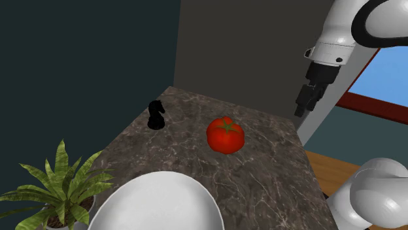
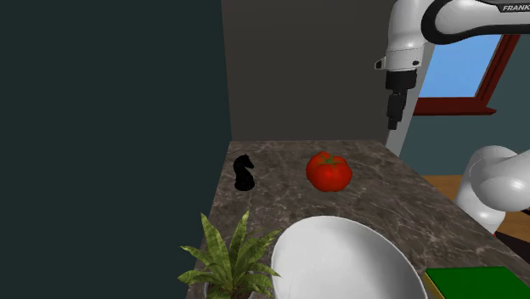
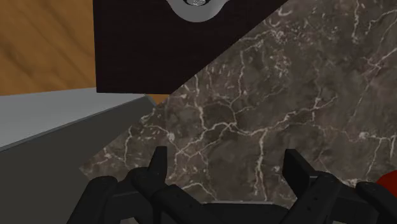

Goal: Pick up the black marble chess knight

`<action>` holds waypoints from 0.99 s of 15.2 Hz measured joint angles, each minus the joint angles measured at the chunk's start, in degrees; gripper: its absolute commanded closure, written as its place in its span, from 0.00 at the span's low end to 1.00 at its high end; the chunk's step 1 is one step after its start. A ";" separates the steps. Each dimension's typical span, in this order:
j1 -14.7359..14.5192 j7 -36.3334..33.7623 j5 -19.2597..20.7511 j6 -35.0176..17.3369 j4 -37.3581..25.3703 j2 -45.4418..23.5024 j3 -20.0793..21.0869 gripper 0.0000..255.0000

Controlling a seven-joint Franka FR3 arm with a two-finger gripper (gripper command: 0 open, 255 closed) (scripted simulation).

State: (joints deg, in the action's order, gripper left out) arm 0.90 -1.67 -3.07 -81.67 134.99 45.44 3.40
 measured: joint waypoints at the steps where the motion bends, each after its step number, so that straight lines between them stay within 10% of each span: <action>1: 0.00 0.00 0.00 0.00 0.00 0.00 0.00 0.00; 15: -5.30 0.22 -2.55 -12.72 -13.94 -22.71 8.37 0.00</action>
State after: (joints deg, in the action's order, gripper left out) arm -4.40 -1.46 -5.62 -94.39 121.05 22.73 11.77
